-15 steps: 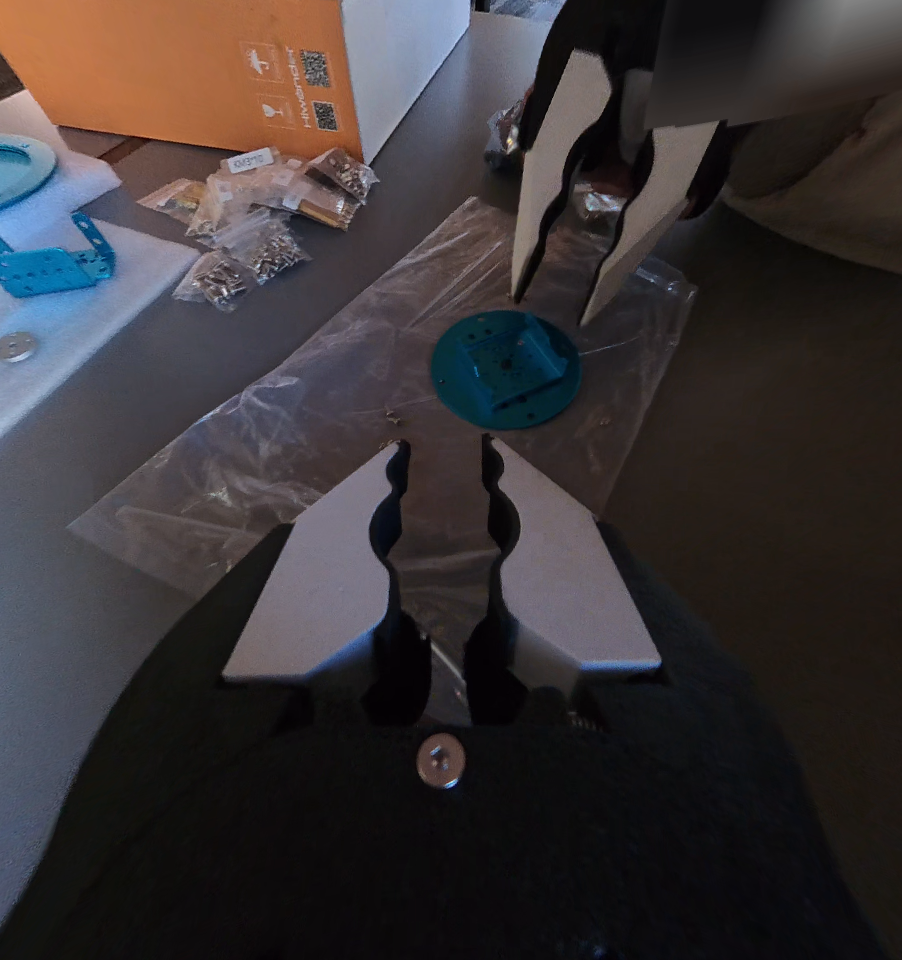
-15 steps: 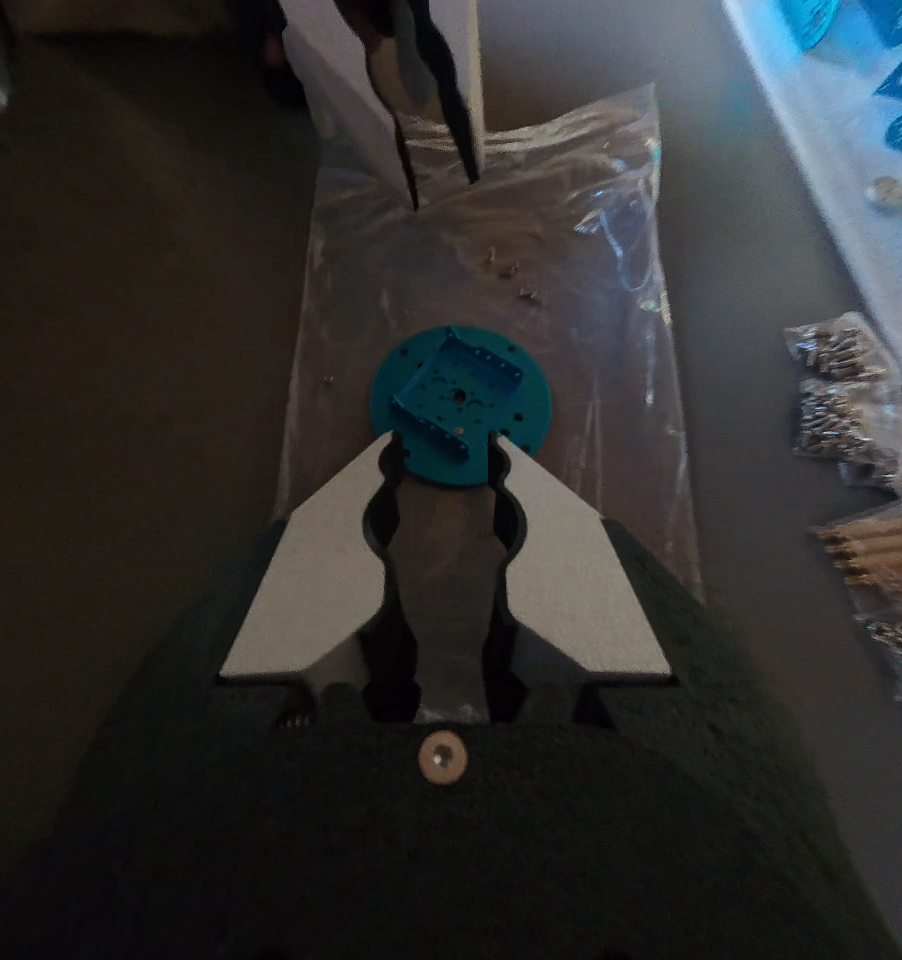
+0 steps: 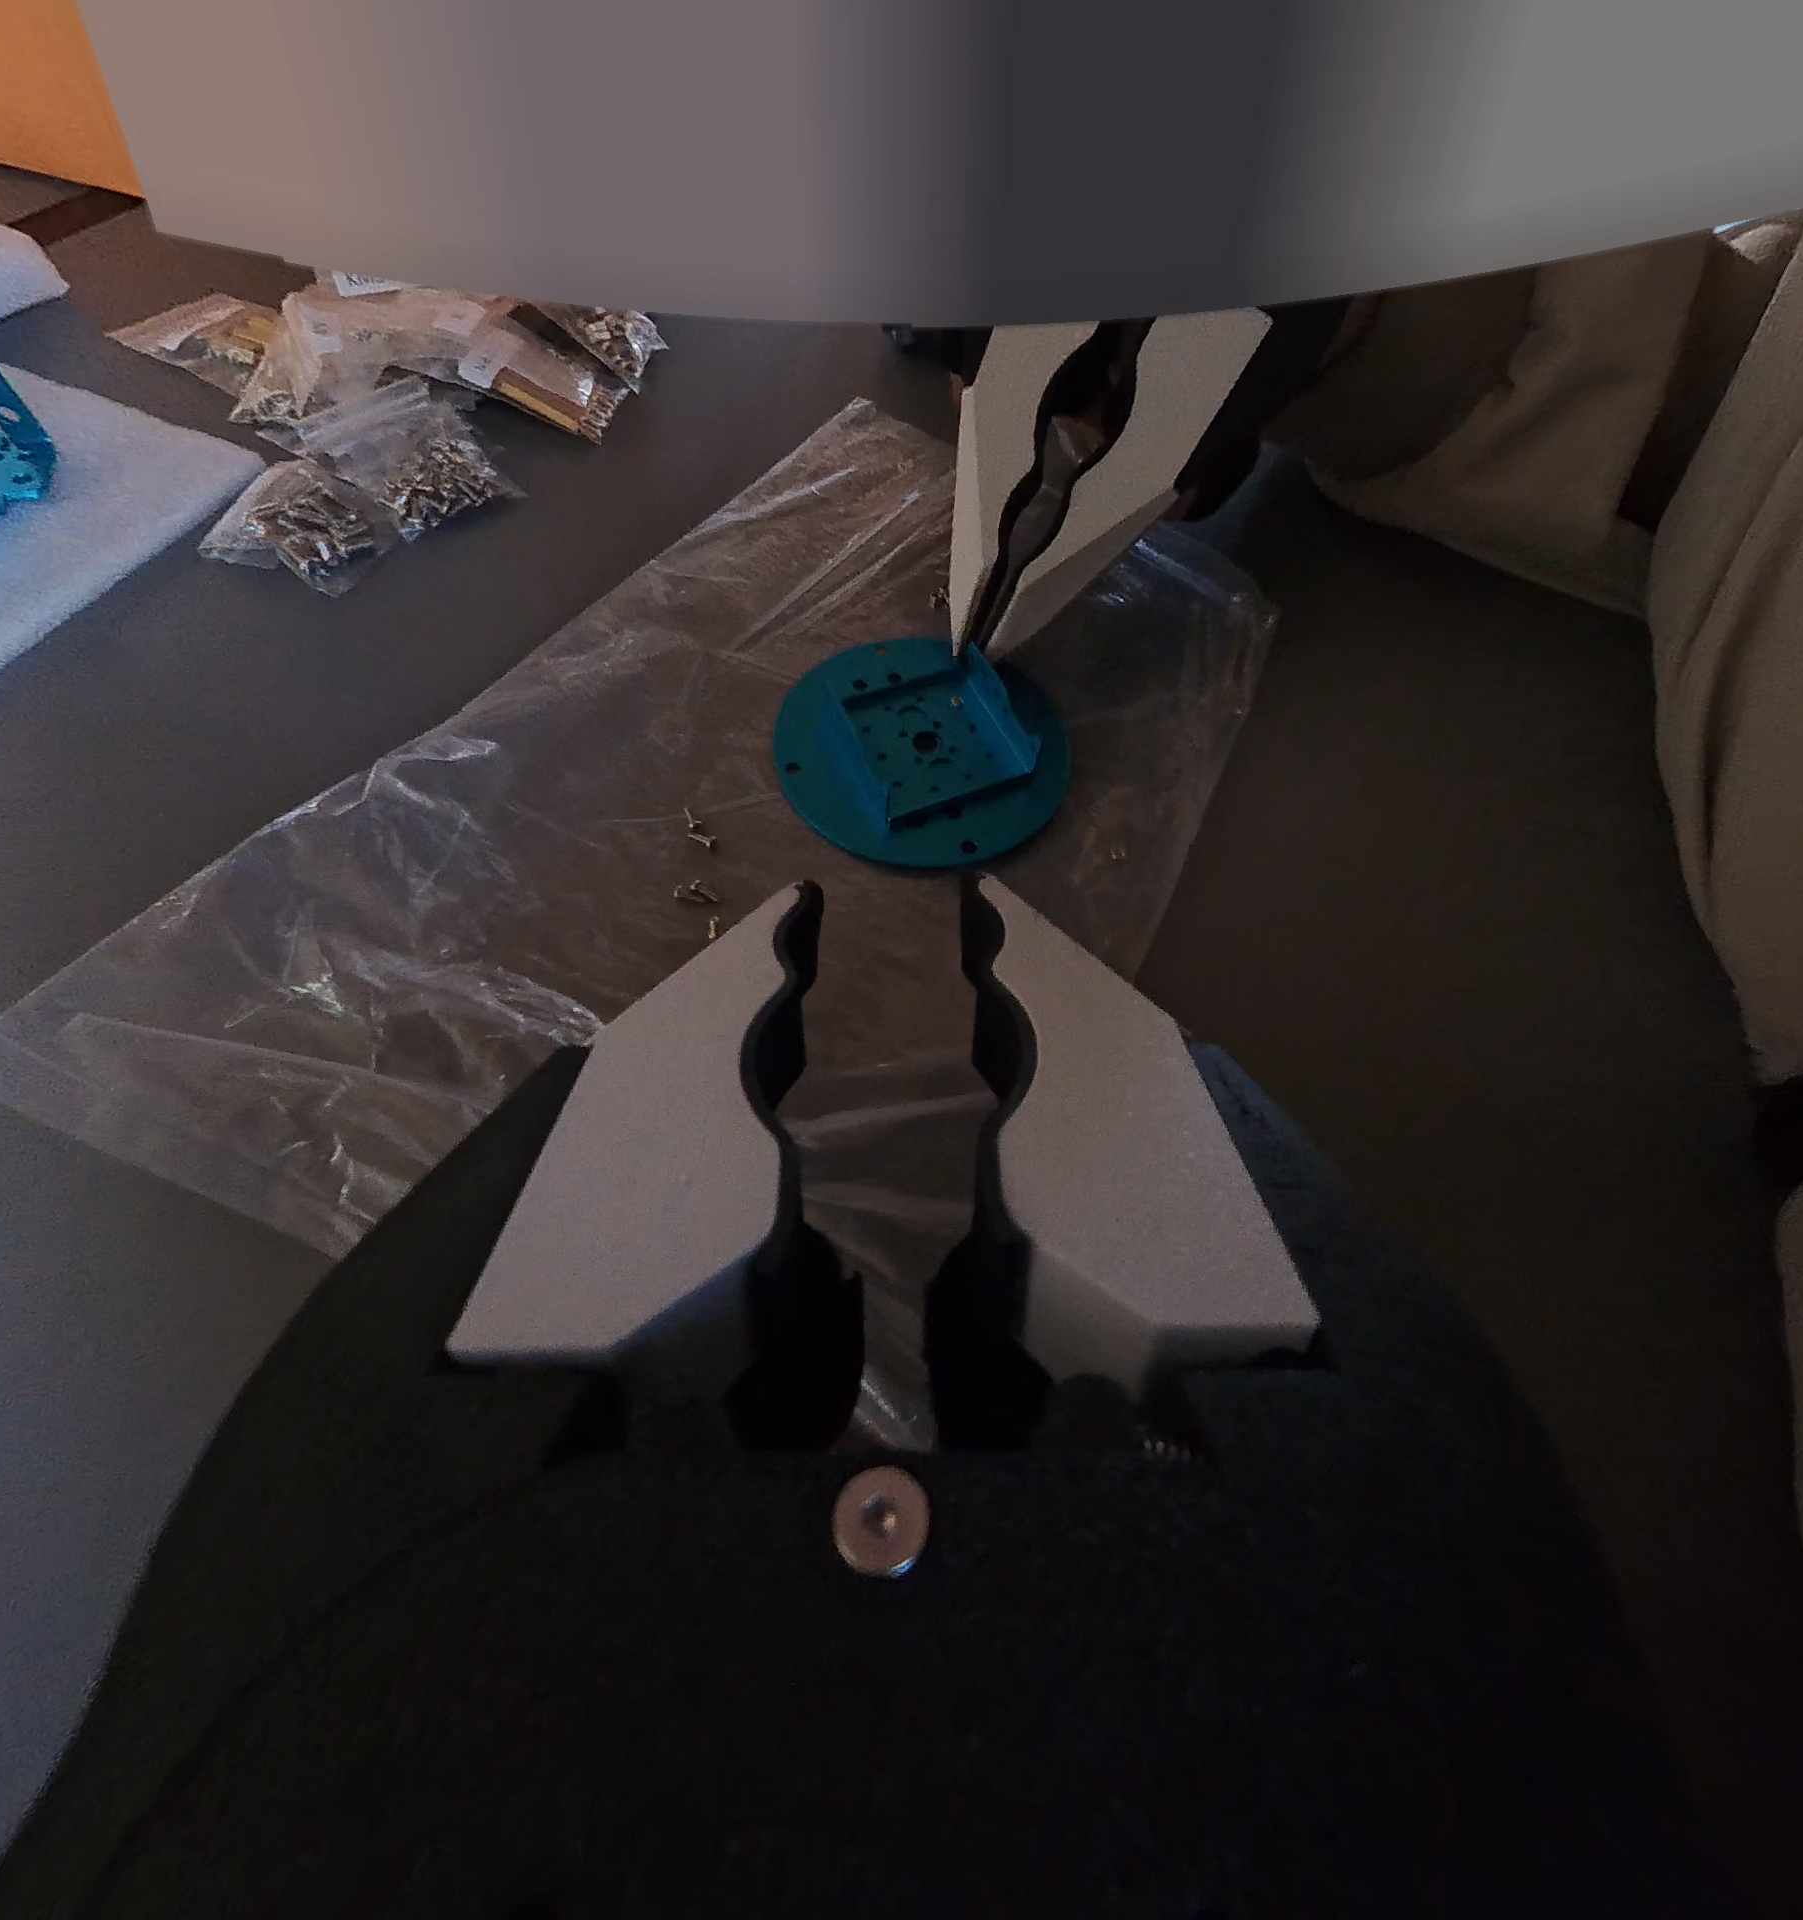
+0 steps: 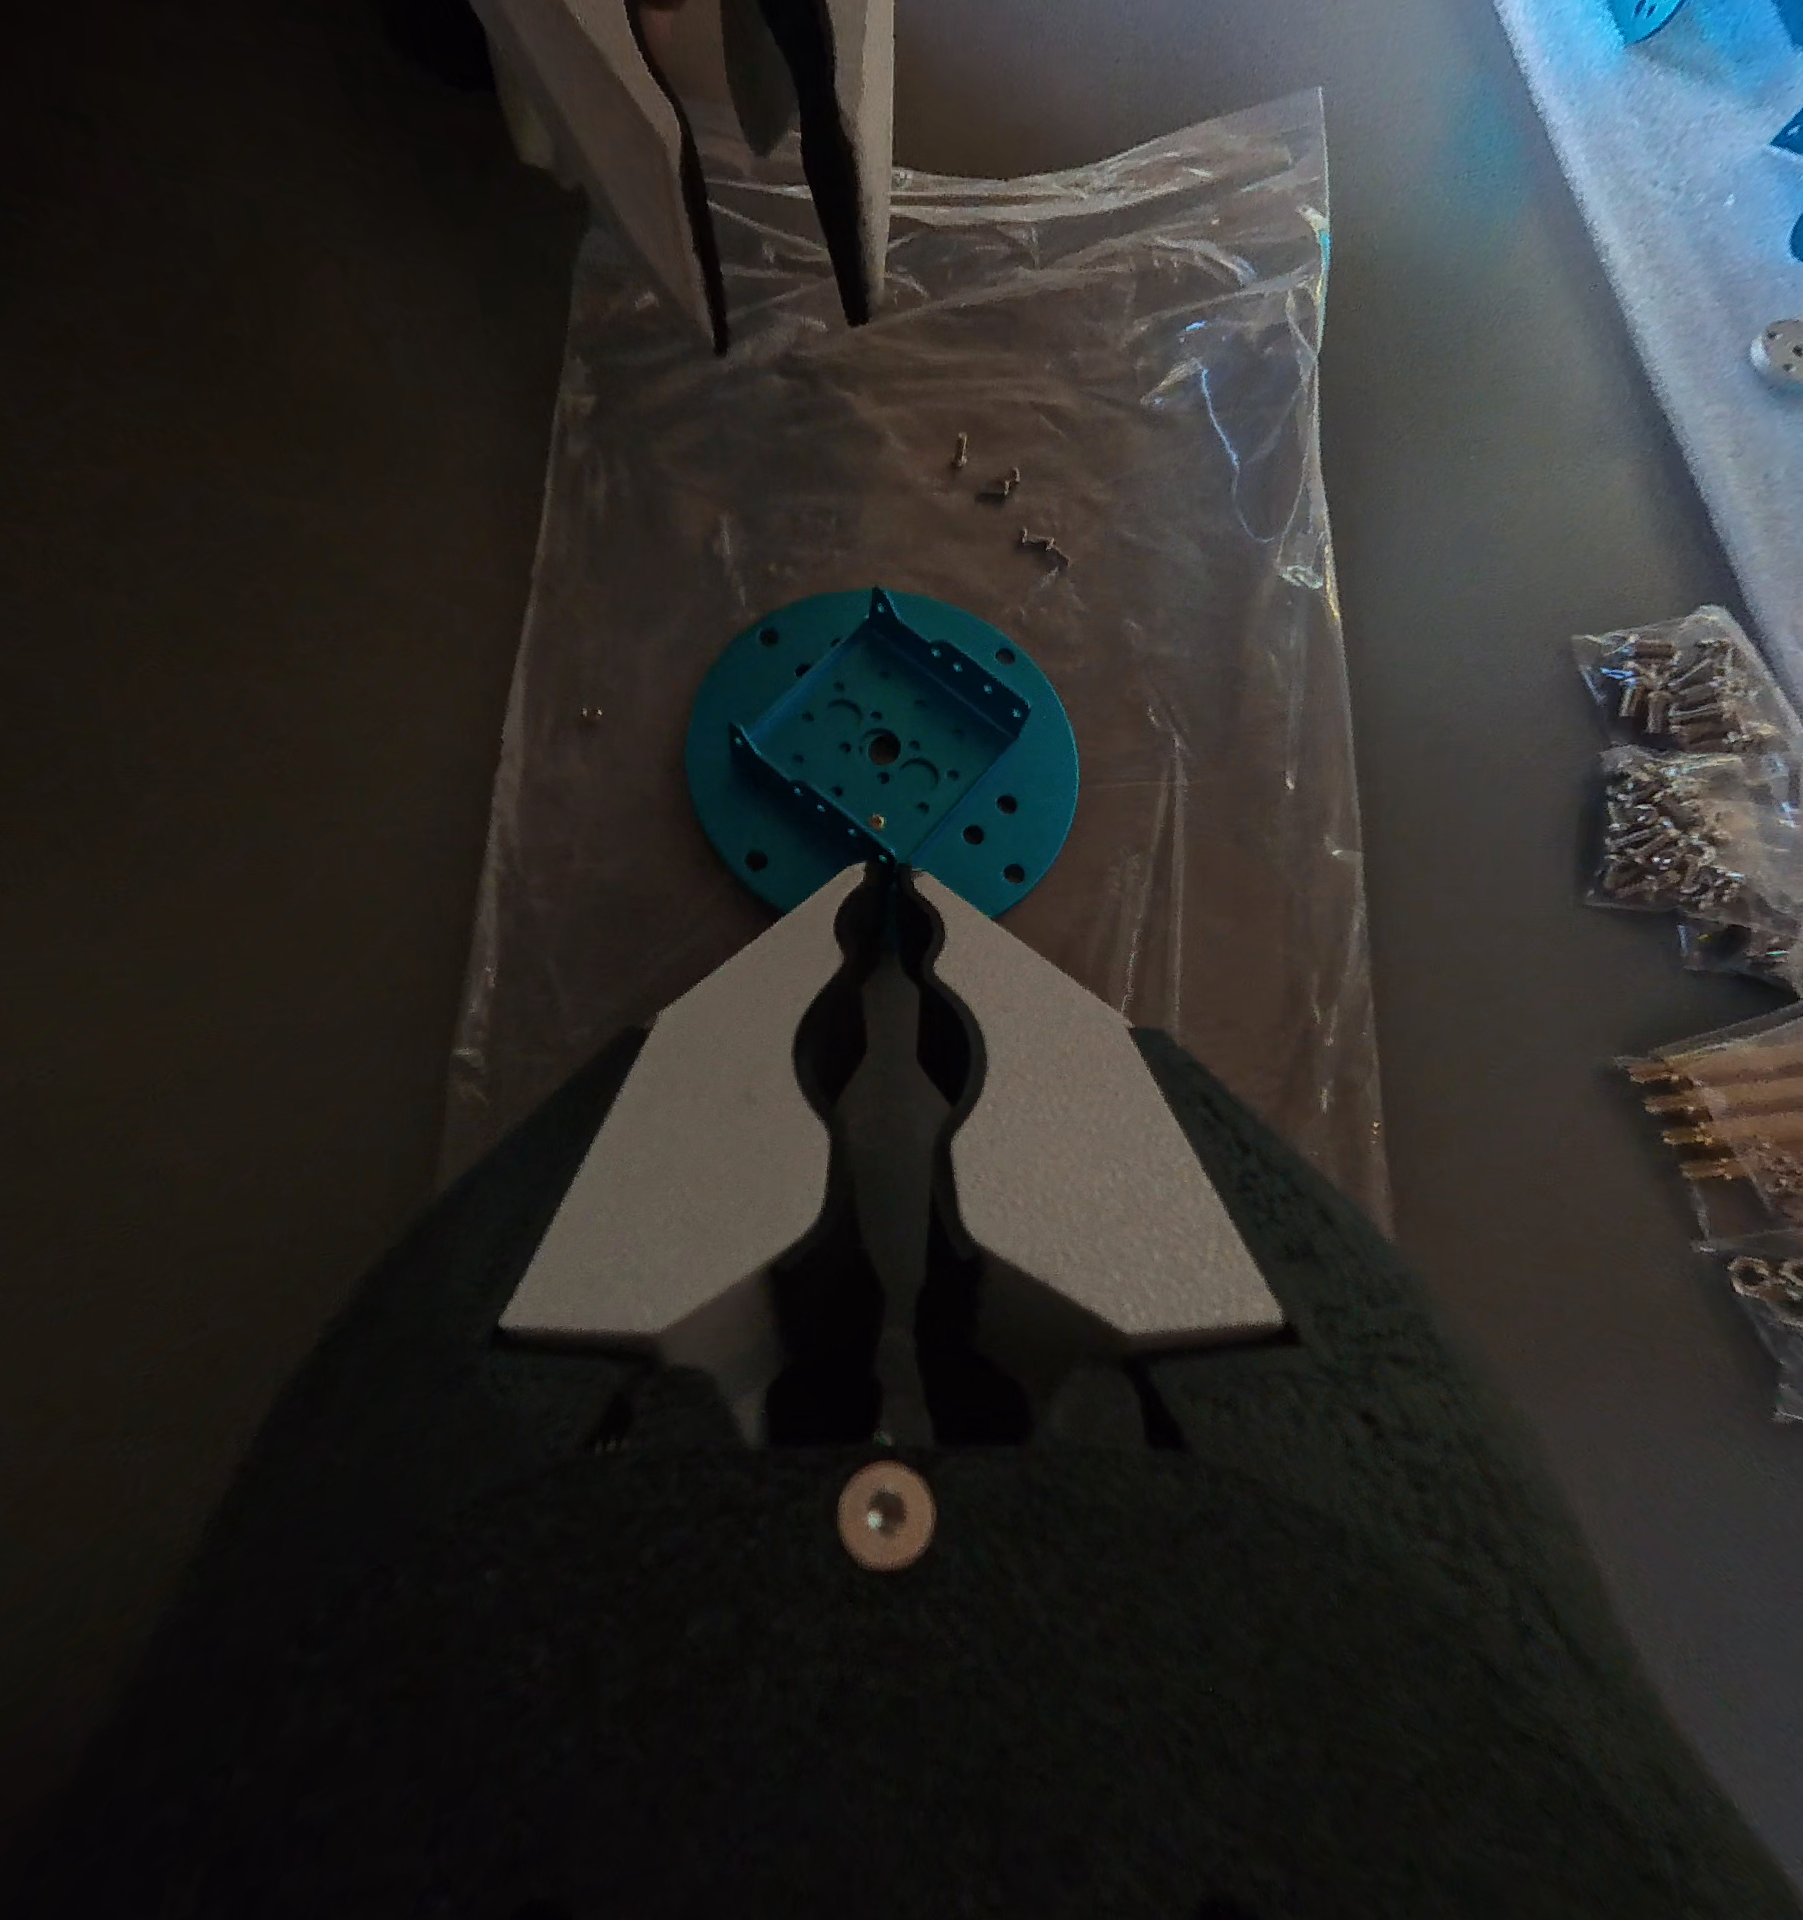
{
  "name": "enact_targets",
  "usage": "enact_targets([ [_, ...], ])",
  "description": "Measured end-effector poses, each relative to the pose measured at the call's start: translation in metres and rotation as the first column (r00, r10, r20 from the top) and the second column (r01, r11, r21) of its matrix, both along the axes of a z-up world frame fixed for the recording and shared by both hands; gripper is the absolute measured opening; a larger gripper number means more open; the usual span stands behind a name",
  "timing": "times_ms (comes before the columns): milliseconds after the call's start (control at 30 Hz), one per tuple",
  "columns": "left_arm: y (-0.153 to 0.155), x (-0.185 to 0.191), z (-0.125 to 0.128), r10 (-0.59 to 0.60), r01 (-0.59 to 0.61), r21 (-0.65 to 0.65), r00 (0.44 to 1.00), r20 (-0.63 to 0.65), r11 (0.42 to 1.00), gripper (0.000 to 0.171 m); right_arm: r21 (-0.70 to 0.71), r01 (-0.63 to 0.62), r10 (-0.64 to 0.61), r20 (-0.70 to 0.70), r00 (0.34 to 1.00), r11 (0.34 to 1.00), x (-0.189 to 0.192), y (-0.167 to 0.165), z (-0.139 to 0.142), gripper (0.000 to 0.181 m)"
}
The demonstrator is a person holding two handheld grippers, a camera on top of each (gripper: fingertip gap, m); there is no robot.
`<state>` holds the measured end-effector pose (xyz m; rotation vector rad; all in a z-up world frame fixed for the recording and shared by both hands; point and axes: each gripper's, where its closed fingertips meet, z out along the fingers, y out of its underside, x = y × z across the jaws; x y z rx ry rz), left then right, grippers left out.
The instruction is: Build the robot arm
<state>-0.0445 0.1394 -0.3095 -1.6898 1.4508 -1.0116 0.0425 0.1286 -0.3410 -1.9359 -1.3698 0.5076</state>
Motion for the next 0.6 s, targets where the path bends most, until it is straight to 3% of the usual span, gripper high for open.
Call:
enact_targets([
  [133, 0.0, 0.001, 0.001, 0.001, 0.0, -0.03, 1.0, 0.007, 1.0, 0.024, -0.014, -0.026, 0.025, -0.024, 0.999, 1.0, -0.003, -0.005, 0.002, 0.004],
  [333, -0.011, 0.018, -0.006, -0.031, 0.027, -0.06, 0.998, -0.059, 0.998, 0.023, 0.084, -0.074, 0.079, -0.061, 0.995, 0.994, -0.013, -0.005, 0.014, 0.018],
  [467, -0.02, 0.027, -0.01, -0.052, 0.051, -0.009, 0.987, -0.153, 0.999, 0.016, 0.069, -0.082, 0.084, -0.033, 0.996, 0.994, -0.013, -0.005, 0.006, 0.009],
  [533, -0.018, 0.031, -0.015, -0.022, 0.025, 0.011, 0.981, -0.192, 1.0, 0.002, 0.077, -0.08, 0.083, -0.028, 0.996, 0.994, -0.014, -0.005, 0.005, 0.006],
  [600, -0.015, 0.033, -0.022, 0.011, -0.009, 0.013, 0.974, -0.226, 1.0, 0.0, 0.077, -0.076, 0.078, -0.024, 0.997, 0.994, -0.015, -0.005, 0.005, 0.002],
])
